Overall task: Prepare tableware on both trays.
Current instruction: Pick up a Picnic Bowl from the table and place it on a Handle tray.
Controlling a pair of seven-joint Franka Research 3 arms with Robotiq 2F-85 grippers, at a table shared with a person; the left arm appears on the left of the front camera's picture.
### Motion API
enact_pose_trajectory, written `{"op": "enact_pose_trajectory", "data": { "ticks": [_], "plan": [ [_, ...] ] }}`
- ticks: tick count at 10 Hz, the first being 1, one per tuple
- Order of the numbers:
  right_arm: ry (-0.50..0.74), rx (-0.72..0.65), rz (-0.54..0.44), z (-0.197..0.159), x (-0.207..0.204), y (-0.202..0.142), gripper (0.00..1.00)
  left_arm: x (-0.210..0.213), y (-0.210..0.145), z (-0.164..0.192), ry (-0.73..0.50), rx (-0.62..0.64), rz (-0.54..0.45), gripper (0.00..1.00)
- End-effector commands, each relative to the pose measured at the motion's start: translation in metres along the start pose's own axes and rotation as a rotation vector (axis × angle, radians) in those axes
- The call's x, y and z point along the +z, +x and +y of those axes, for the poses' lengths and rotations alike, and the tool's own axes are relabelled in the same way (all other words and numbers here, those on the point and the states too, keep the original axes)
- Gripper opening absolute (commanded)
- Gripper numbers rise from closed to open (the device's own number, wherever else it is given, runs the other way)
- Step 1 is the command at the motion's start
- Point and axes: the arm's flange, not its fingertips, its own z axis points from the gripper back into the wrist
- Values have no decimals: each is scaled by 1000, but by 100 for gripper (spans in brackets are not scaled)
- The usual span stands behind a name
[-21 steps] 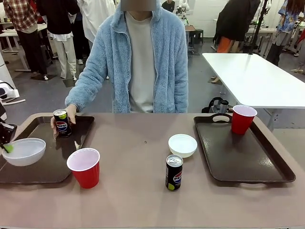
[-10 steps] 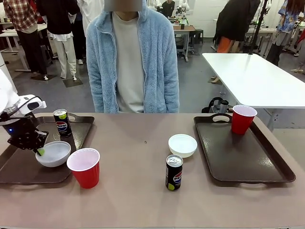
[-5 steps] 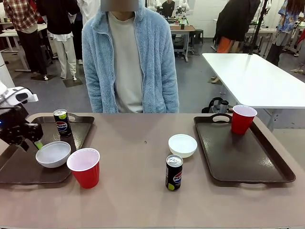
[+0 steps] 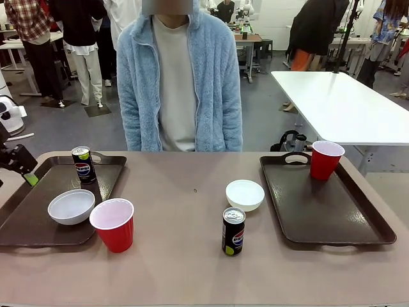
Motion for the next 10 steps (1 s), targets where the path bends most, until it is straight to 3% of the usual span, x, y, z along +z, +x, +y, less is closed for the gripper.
{"op": "enact_pose_trajectory", "data": {
  "ticks": [1, 4, 5, 7, 8, 10],
  "plan": [
    [1, 17, -11, 2, 3, -7, 100, -12, 4, -1, -19, 8, 16, 94],
    [1, 17, -11, 2, 3, -7, 100, -7, 1, 0, -7, 4, 17, 94],
    [0, 0, 0, 0, 0, 0, 100, 0, 6, 18, -200, 17, -9, 94],
    [-41, 28, -16, 50, 10, 8, 100, 9, 7, 60, -574, -74, -27, 94],
    [-29, 51, -20, 80, -3, 13, 100, 13, 4, 84, -725, -114, -56, 94],
    [-181, 66, 65, 131, -54, 14, 100, 11, -7, 134, -915, -82, -101, 94]
  ]
}}
